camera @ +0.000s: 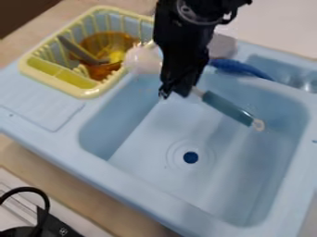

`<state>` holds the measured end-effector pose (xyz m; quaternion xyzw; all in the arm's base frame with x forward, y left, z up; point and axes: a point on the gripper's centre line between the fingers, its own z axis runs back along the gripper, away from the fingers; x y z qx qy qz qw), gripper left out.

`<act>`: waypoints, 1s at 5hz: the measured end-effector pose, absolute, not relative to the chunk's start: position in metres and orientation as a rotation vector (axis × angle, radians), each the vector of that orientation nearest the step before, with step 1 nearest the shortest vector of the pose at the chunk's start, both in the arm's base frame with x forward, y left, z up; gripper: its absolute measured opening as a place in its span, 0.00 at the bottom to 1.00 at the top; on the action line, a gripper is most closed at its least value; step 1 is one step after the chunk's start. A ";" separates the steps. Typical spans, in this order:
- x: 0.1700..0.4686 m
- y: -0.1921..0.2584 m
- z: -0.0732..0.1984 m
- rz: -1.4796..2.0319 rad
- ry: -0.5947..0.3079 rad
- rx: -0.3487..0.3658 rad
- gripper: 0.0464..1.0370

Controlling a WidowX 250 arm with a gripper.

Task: Moved the spaghetti spoon from the sink to the left side of the sink sideways

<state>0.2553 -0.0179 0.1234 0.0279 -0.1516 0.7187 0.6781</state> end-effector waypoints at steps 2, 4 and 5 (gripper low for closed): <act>0.261 0.011 0.112 1.660 -0.391 0.162 0.07; 0.269 0.021 0.112 1.657 -0.475 0.175 0.07; 0.273 0.021 0.111 1.666 -0.490 0.162 0.07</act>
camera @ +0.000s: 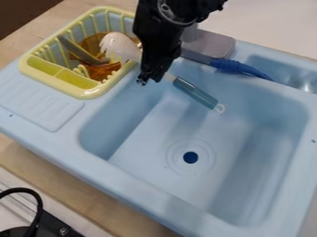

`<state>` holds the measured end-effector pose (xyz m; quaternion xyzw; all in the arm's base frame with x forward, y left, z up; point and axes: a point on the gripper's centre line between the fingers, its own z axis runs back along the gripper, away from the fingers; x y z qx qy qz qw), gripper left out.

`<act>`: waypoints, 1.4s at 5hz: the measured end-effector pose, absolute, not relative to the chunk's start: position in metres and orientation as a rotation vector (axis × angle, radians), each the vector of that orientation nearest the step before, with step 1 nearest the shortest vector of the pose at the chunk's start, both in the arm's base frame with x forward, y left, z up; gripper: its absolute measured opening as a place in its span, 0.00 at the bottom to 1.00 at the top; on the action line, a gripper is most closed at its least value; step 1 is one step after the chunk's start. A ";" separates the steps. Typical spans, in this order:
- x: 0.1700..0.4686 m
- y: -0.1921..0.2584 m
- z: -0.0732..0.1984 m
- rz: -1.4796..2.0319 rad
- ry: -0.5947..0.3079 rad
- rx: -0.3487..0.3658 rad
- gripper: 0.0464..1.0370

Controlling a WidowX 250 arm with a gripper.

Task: Moved the spaghetti spoon from the sink to the left side of the sink sideways

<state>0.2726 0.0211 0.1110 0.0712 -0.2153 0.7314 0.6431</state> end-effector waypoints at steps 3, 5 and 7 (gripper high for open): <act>0.277 0.035 0.105 1.779 -0.507 0.218 0.07; 0.275 0.037 0.104 1.789 -0.487 0.224 0.31; 0.274 0.042 0.107 1.808 -0.487 0.244 0.85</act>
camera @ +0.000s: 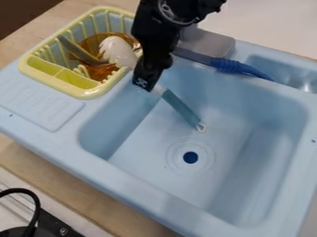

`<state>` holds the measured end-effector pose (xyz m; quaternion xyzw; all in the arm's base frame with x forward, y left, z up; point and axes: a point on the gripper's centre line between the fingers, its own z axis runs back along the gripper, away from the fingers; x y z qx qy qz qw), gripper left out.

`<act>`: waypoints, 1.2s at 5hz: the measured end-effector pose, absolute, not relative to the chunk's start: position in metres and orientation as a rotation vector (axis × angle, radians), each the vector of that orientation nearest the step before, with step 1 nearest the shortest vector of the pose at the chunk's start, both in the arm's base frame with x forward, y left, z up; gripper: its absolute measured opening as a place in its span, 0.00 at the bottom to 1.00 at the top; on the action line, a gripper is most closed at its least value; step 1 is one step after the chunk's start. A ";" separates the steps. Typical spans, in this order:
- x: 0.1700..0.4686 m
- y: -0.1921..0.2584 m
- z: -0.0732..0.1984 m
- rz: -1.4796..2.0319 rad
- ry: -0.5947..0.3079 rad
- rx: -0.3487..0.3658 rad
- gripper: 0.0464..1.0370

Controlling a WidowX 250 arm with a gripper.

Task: Moved the spaghetti spoon from the sink to the left side of the sink sideways

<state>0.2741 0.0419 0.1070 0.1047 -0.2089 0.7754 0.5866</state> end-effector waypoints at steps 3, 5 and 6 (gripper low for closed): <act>0.270 0.047 0.115 1.843 -0.478 0.243 0.96; 0.263 0.043 0.129 1.858 -0.417 0.173 0.96; 0.262 0.037 0.135 1.845 -0.394 0.121 0.96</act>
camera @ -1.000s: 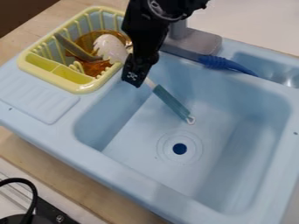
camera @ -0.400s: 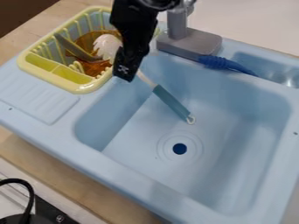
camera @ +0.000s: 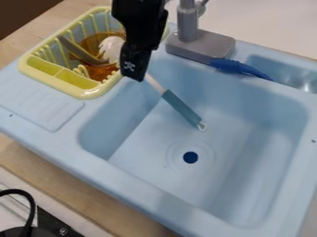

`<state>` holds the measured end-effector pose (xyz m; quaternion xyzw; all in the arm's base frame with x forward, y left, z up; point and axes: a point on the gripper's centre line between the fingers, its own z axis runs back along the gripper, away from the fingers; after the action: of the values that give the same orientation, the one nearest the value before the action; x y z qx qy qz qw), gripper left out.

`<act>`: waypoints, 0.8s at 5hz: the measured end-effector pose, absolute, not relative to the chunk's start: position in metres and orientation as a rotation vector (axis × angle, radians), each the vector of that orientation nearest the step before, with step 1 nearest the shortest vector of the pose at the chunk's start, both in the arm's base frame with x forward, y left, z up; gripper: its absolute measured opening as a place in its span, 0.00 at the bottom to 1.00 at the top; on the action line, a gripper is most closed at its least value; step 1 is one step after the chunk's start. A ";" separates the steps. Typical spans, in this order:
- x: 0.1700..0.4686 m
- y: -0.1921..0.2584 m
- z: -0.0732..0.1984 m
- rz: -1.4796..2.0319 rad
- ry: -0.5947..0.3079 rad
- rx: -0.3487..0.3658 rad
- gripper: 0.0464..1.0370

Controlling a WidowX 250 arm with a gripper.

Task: Moved the spaghetti spoon from the sink to the left side of the sink sideways

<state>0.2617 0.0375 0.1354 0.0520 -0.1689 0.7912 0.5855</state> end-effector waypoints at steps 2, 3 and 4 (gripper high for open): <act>0.250 0.032 0.146 1.809 -0.372 0.058 0.96; 0.236 0.036 0.148 1.782 -0.323 0.006 0.96; 0.213 0.041 0.155 1.842 -0.321 0.011 0.96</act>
<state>0.2127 0.0411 0.1549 0.0048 -0.1380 0.7927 0.5938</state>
